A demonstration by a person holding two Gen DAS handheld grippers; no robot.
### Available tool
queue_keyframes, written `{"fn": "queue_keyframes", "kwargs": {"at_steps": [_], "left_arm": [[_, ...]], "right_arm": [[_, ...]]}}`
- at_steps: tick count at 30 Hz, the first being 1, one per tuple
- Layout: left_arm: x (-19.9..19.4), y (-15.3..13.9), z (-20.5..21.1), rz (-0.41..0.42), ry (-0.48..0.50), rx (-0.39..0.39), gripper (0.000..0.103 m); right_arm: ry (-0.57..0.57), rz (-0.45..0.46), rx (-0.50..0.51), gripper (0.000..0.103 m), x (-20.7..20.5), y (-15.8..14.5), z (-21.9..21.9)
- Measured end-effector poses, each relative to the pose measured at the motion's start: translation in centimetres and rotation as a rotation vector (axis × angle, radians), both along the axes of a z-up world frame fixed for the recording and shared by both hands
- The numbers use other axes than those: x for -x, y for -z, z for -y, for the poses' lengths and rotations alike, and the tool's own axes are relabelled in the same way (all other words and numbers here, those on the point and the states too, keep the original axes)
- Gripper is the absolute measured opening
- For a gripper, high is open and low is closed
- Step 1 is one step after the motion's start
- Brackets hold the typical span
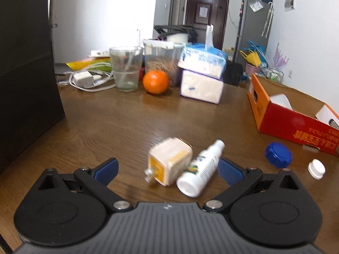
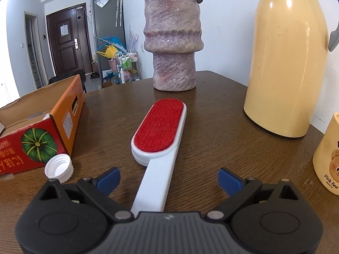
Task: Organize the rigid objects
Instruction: 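Grasp the white plug adapter with the left gripper while the right grasps the lint brush, then carry the plug adapter and lint brush with both tools over the cardboard box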
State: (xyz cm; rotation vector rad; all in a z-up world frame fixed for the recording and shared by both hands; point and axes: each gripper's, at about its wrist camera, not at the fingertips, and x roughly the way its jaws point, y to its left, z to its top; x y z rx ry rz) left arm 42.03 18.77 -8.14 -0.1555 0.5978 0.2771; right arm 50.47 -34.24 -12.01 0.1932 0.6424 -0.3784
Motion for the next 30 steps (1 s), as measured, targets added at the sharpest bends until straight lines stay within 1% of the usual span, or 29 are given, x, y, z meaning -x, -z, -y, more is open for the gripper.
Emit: {"fn": "queue_keyframes", "kwargs": {"at_steps": [3,5,7,9,12,13,16,17,18,19,20,21,25,27,30], "left_arm": [[-0.8,0.3,-0.7,-0.022,-0.008,0.005,0.093],[-1.4,0.6,-1.3,-0.043,-0.011,0.023,0.085],[-1.7,0.7,-1.8,-0.040,-0.010,0.042,0.082],[-2.1,0.8,-2.2,-0.041,0.000,0.058,0.077],[-2.9,1.2,-2.4,-0.064,0.034,0.087,0.056],[-3.0,1.3,-2.5,-0.074,0.049,0.099,0.041],[-3.0,1.4,-2.5,-0.078,0.055,0.105,0.039],[-3.0,1.4,-2.6,-0.077,0.055,0.107,0.039],[-3.0,1.4,-2.6,-0.077,0.055,0.106,0.039],[-3.0,1.4,-2.6,-0.077,0.055,0.104,0.039],[-3.0,1.4,-2.5,-0.078,0.055,0.101,0.039],[-3.0,1.4,-2.5,-0.078,0.056,0.098,0.039],[-3.0,1.4,-2.4,-0.079,0.057,0.088,0.039],[-3.0,1.4,-2.3,-0.079,0.057,0.085,0.039],[-3.0,1.4,-2.3,-0.078,0.057,0.083,0.039]], "right_arm": [[-0.003,-0.002,0.002,0.099,0.0,0.0,-0.1],[-0.002,-0.002,0.002,0.099,0.0,0.0,-0.1],[-0.001,-0.007,-0.001,0.099,0.0,0.0,-0.1],[0.001,-0.008,-0.003,0.098,-0.1,0.0,0.0],[0.010,-0.007,-0.007,0.098,-0.3,0.0,0.1],[0.012,-0.008,-0.010,0.097,-0.4,0.1,0.2],[0.008,-0.012,-0.003,0.084,-0.7,0.1,0.2],[0.001,-0.010,0.002,0.077,-0.8,0.1,0.1],[-0.009,-0.008,0.009,0.066,-0.9,0.0,0.0],[-0.019,-0.006,0.018,0.058,-0.9,0.0,-0.2],[-0.036,0.000,0.021,0.040,-0.9,-0.1,-0.4],[-0.050,0.003,0.025,0.033,-0.8,-0.1,-0.6],[-0.055,0.009,0.021,0.030,-0.6,-0.2,-0.6],[-0.048,0.014,0.015,0.026,-0.4,-0.2,-0.5],[-0.052,0.031,0.014,0.024,-0.1,-0.3,-0.5]]}}
